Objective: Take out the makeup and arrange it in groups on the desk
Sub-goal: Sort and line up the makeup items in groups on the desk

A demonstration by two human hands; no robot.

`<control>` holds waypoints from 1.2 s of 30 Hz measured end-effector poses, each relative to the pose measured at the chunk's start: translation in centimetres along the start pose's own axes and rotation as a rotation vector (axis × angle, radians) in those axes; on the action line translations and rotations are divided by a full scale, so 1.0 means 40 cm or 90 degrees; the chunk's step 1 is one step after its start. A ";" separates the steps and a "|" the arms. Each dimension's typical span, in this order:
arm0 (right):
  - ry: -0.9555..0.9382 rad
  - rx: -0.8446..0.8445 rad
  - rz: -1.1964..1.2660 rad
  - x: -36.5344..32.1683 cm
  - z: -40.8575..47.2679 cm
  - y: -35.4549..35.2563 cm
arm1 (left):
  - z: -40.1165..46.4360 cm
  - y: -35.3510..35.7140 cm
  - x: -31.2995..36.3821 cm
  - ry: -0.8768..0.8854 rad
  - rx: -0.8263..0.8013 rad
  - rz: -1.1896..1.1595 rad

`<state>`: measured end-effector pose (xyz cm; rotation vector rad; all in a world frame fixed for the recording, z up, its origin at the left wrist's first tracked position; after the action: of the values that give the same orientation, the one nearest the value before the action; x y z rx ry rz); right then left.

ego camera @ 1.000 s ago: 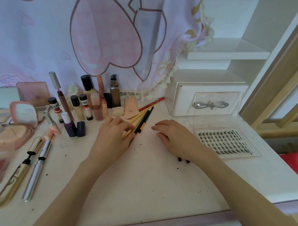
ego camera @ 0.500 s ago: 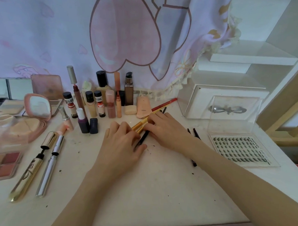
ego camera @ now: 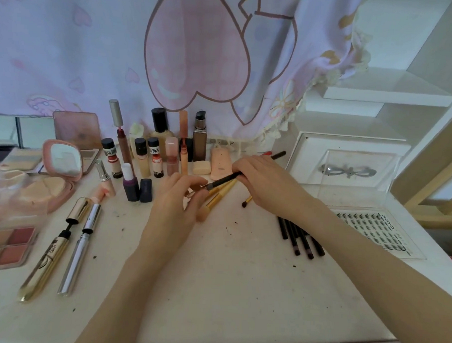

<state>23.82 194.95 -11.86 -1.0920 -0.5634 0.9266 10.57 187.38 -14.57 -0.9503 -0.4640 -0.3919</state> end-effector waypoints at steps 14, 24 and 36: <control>-0.028 0.076 -0.039 -0.067 -0.067 -0.056 | -0.007 0.004 0.031 0.009 -0.067 -0.039; -0.059 0.139 -0.079 -0.002 -0.119 -0.116 | -0.007 0.001 -0.005 -0.159 -0.066 -0.166; 0.506 0.094 0.318 0.137 -0.155 -0.134 | -0.008 0.063 0.049 -0.036 -0.094 -0.092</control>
<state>33.36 195.67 -9.57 -1.3738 0.4445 0.8440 13.58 188.21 -15.38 -1.0761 -0.5630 -0.5358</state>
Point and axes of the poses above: each hand's wrist, its own z-axis towards the middle knuckle, its own y-axis out of the palm, x = y × z, the point moved 6 cm from there along z, towards the middle knuckle, and after that the axes turned 7 degrees about z, right-handed, at the moved point
